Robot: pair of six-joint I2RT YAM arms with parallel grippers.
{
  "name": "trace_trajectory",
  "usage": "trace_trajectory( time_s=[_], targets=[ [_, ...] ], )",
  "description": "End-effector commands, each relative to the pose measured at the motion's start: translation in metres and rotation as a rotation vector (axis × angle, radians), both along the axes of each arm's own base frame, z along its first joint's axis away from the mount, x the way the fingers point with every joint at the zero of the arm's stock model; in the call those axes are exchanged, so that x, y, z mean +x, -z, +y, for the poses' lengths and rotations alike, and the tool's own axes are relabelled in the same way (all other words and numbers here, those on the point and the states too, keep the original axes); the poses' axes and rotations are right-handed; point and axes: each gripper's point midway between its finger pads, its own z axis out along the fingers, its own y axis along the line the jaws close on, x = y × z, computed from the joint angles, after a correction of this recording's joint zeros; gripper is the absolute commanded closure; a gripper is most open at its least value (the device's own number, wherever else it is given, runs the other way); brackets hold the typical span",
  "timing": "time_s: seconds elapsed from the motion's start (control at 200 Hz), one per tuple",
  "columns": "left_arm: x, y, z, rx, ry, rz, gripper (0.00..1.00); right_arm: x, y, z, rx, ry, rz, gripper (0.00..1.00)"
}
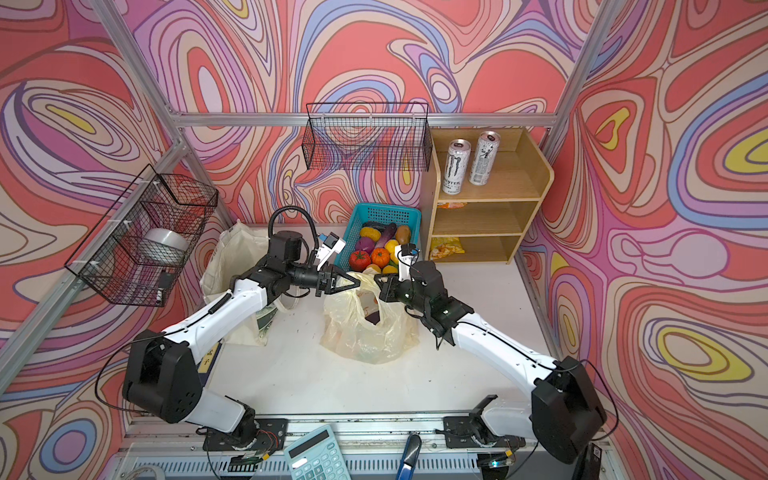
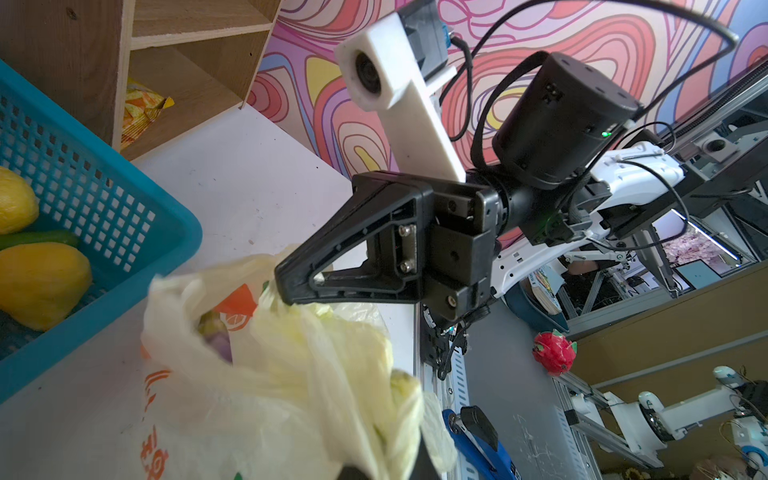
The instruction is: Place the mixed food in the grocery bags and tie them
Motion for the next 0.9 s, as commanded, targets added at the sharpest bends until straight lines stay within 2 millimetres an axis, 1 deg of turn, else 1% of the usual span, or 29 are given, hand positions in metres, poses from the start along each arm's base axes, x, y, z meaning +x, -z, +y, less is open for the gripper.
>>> trace_trajectory(
  time_s=[0.0, 0.07, 0.25, 0.321, 0.411, 0.571, 0.626, 0.661, 0.826, 0.896],
  targets=[
    [0.000, -0.023, 0.003, -0.033, 0.007, -0.075, 1.00, -0.001, 0.020, -0.005, -0.034, 0.010, 0.056, 1.00],
    [0.004, -0.021, 0.003, -0.027, -0.013, -0.079, 1.00, -0.009, 0.015, -0.003, -0.028, -0.005, 0.048, 1.00],
    [0.012, -0.020, 0.001, -0.028, -0.039, -0.084, 1.00, -0.029, 0.007, -0.006, -0.022, -0.015, 0.042, 1.00],
    [0.014, -0.019, 0.001, -0.028, -0.044, -0.081, 1.00, -0.035, 0.007, -0.006, -0.013, -0.017, 0.049, 1.00],
    [0.016, -0.019, 0.001, -0.028, -0.051, -0.083, 1.00, -0.037, 0.014, 0.000, 0.001, -0.029, 0.065, 1.00],
    [0.018, -0.021, 0.000, -0.034, -0.053, -0.084, 0.98, -0.034, 0.039, 0.018, -0.003, -0.061, 0.115, 1.00],
    [0.018, -0.021, 0.000, -0.035, -0.050, -0.083, 0.96, -0.032, 0.042, 0.021, 0.001, -0.064, 0.119, 1.00],
    [0.017, -0.021, 0.000, -0.036, -0.047, -0.081, 0.93, -0.031, 0.040, 0.021, 0.007, -0.062, 0.113, 1.00],
    [0.014, -0.019, 0.002, -0.023, -0.052, -0.090, 0.80, -0.032, 0.025, 0.020, 0.013, -0.058, 0.075, 1.00],
    [0.014, -0.017, 0.002, -0.020, -0.055, -0.087, 0.77, -0.033, 0.017, 0.019, 0.019, -0.059, 0.059, 1.00]
  ],
)
